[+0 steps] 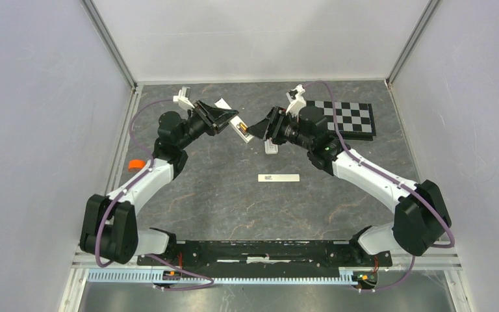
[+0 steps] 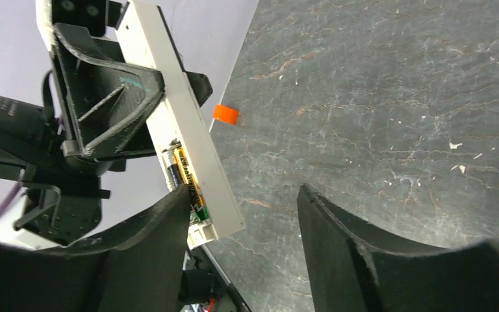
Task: Load the batteries into the remote control
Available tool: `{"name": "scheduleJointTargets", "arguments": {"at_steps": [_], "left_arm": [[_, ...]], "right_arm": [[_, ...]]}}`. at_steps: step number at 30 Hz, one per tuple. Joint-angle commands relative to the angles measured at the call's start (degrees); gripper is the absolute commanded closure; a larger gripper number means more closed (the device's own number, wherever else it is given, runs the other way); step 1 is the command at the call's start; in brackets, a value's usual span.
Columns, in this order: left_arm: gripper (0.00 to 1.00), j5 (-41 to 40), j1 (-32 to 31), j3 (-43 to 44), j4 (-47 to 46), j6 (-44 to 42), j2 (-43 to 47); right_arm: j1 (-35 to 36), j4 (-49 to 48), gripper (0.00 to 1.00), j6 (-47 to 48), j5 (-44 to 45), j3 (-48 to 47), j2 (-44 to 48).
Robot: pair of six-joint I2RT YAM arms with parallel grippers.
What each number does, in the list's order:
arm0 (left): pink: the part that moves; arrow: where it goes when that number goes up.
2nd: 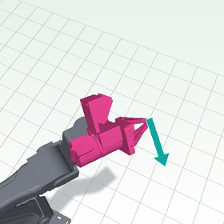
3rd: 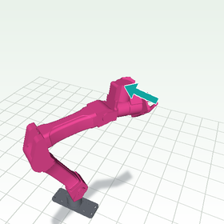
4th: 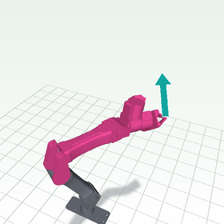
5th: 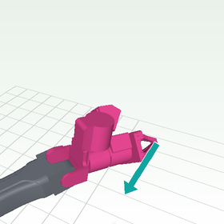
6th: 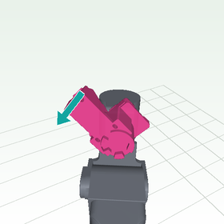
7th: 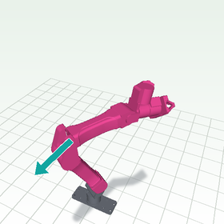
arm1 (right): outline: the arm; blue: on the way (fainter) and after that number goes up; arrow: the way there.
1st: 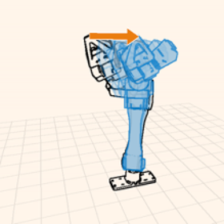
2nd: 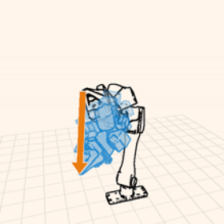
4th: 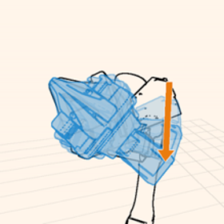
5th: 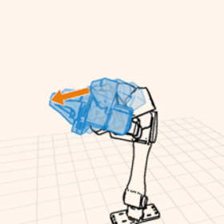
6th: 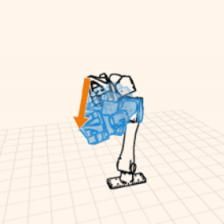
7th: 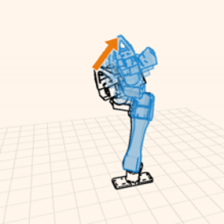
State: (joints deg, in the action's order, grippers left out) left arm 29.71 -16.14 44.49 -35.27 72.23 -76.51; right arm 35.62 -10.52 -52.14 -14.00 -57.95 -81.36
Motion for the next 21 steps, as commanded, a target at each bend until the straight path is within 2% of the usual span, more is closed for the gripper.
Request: {"name": "scheduleJointTargets", "arguments": {"at_steps": [1,6,9,14,17,21], "left_arm": [[0.91,7.61,-1.06,4.62,-1.0,-9.55,6.88],[0.88,11.05,-0.75,3.23,1.33,-17.78,6.99],[0.86,11.98,-0.23,1.98,1.58,-20.66,7.18],[0.84,12.03,0.06,0.0,2.05,-22.8,7.94],[0.83,11.63,0.23,-2.05,2.32,-23.78,8.29],[0.83,11.01,0.67,-4.76,2.29,-24.4,9.16]], "right_arm": [[-1.59,4.19,0.31,9.9,2.91,-1.06,1.23],[-4.12,-8.29,0.2,11.29,-4.62,3.64,6.51],[-5.38,-9.89,0.17,14.98,-6.67,4.31,8.55],[-5.65,1.52,0.15,30.08,-5.21,0.41,9.06],[-5.65,9.96,0.12,41.35,-4.63,-2.13,7.38],[-5.65,19.94,0.1,50.76,-3.23,-4.09,3.5]]}}
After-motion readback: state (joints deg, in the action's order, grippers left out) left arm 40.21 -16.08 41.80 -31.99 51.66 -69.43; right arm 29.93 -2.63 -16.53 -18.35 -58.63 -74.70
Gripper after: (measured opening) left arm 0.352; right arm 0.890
